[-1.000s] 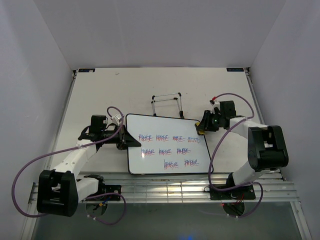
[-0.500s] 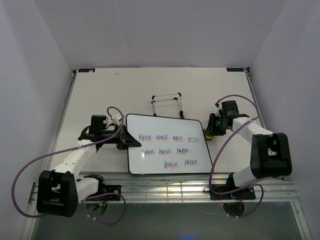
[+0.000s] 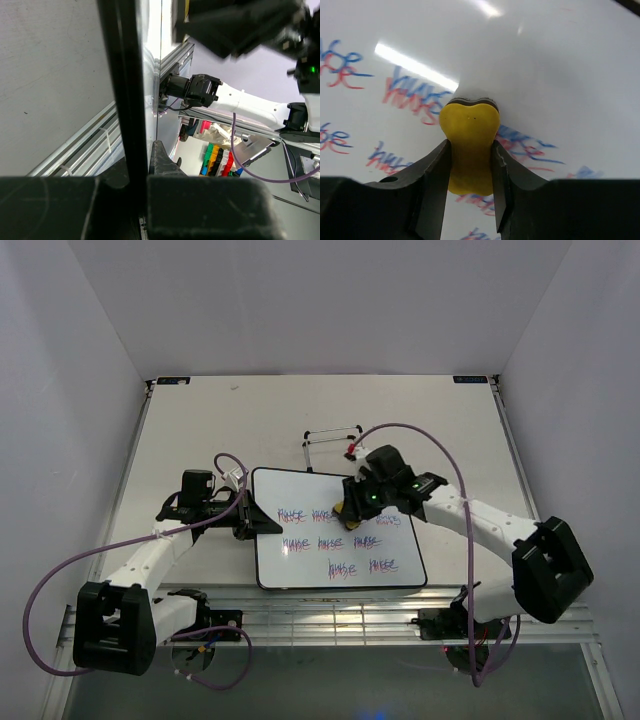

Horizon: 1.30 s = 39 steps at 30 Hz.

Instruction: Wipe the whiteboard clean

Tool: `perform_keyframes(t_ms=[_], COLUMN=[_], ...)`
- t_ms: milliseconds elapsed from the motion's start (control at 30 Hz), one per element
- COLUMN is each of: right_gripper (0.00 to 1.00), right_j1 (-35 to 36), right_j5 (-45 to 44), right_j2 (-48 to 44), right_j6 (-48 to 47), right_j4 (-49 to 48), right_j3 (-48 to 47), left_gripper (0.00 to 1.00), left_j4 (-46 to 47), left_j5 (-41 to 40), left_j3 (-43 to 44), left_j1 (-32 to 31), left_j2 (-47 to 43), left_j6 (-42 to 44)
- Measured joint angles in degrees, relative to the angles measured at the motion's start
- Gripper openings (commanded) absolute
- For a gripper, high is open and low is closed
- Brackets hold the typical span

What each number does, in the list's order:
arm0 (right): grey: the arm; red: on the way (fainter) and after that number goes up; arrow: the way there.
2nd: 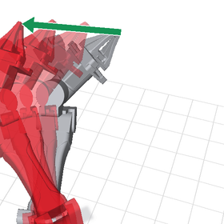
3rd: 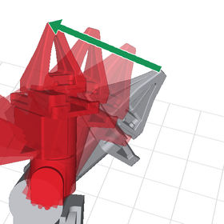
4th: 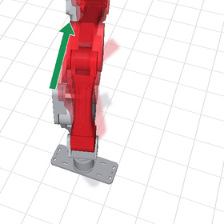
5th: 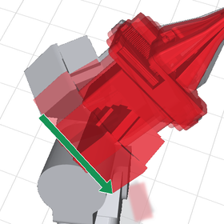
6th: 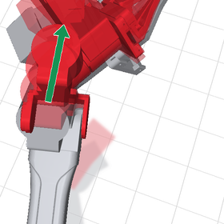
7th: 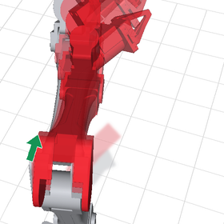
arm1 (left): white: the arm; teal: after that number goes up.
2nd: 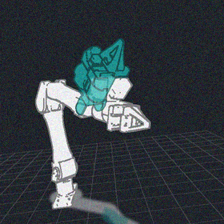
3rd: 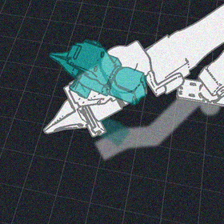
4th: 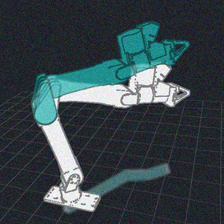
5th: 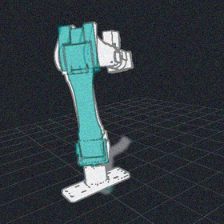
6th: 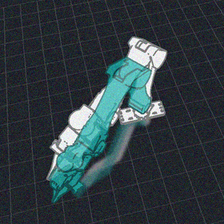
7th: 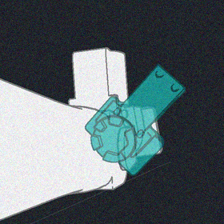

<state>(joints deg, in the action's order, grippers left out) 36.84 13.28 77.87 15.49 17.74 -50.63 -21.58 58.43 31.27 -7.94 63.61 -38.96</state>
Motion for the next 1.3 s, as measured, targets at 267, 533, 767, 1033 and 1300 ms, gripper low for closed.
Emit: perform_keyframes(t_ms=[267,533,767,1033,1300], right_gripper=[0.11,0.11,0.11,0.11,0.11], right_j1=[18.5,23.6,23.7,18.6,18.1], right_j5=[-2.7,-5.7,-6.9,-7.2,-7.5], right_j2=[13.5,22.3,22.7,18.1,18.3], right_j6=[-0.3,-3.3,-3.8,-2.3,-1.6], right_j4=[-1.7,2.3,3.0,0.2,1.1], right_j3=[-17.8,-31.7,-32.0,-22.6,-22.9], left_gripper=[0.00,0.00,0.00,0.00,0.00], left_j4=[0.1,-0.3,-0.4,-0.2,-0.2], left_j5=[-0.1,-0.3,-0.4,-0.3,-0.3], left_j3=[0.0,0.0,-0.2,-0.6,-0.7], left_j1=[0.0,0.0,0.2,0.2,0.2], left_j2=[-0.3,-0.4,-0.4,-0.4,-0.4], left_j6=[-0.2,-0.1,0.1,0.2,0.2])
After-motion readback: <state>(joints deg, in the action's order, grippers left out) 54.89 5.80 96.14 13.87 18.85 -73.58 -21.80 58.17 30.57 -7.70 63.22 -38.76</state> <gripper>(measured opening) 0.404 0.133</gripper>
